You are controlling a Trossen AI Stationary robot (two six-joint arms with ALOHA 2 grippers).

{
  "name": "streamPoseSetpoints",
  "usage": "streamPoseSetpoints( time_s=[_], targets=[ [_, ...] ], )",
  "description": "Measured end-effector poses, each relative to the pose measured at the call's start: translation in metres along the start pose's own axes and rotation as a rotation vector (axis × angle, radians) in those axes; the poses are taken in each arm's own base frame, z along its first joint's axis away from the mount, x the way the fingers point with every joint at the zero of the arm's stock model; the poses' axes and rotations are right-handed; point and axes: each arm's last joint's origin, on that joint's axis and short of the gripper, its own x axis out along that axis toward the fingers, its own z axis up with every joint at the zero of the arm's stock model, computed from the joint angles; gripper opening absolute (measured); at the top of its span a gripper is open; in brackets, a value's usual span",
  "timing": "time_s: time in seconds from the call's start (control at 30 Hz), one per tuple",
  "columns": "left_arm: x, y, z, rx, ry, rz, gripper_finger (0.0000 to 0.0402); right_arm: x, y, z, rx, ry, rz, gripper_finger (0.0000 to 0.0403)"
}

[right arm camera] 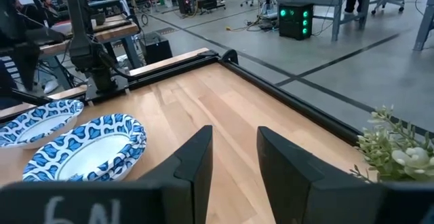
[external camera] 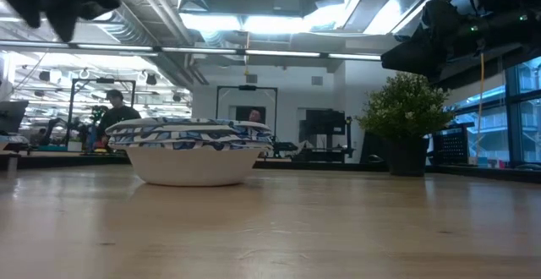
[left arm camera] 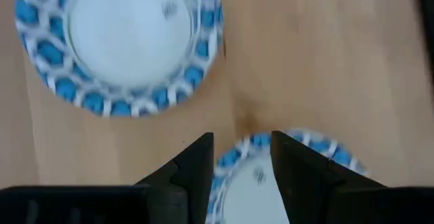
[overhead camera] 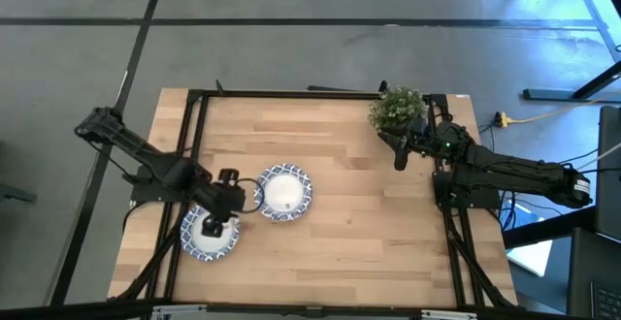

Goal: Nest bowls inside each other
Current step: Stack the white patterned bowl on the other white patterned bowls

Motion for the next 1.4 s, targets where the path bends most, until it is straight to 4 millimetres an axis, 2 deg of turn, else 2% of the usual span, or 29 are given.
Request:
streamPoseSetpoints(
  time_s=[0.13, 0.27, 0.63, 0.7, 0.87, 1.0, 1.13, 1.23, 1.4],
  targets=[
    [0.01, -0.004, -0.007, -0.003, 0.136, 0.05, 0.014, 0.0, 0.0, 0.0, 0.025, 0.0, 0.001, 0.0117],
    [0.02, -0.007, -0.005, -0.03, 0.179, 0.045, 0.014, 0.0, 0.001, 0.0, 0.026, 0.004, 0.023, 0.0117],
    [0.026, -0.013, 0.004, -0.082, 0.123, -0.029, 0.014, 0.0, 0.001, 0.0, 0.052, 0.009, 0.047, 0.0117],
    [0.029, -0.012, 0.005, -0.076, 0.156, -0.043, 0.014, 0.0, 0.001, 0.0, 0.052, 0.008, 0.047, 0.0117],
    [0.055, -0.013, -0.005, -0.017, 0.331, -0.084, 0.014, 0.0, 0.001, 0.0, 0.052, 0.007, 0.048, 0.0117],
    [0.071, -0.015, -0.011, 0.107, 0.414, -0.084, 0.014, 0.0, 0.002, 0.0, 0.052, 0.008, 0.05, 0.0117],
    [0.075, -0.012, -0.01, 0.213, 0.41, -0.035, 0.014, 0.0, 0.002, 0.0, 0.051, 0.008, 0.05, 0.0117],
    [0.076, -0.006, -0.008, 0.204, 0.394, 0.045, 0.014, 0.0, 0.002, 0.0, 0.05, 0.008, 0.052, 0.0117],
    [0.076, 0.004, -0.008, 0.186, 0.428, 0.073, 0.014, 0.0, 0.002, 0.0, 0.05, 0.008, 0.053, 0.0117]
  ],
)
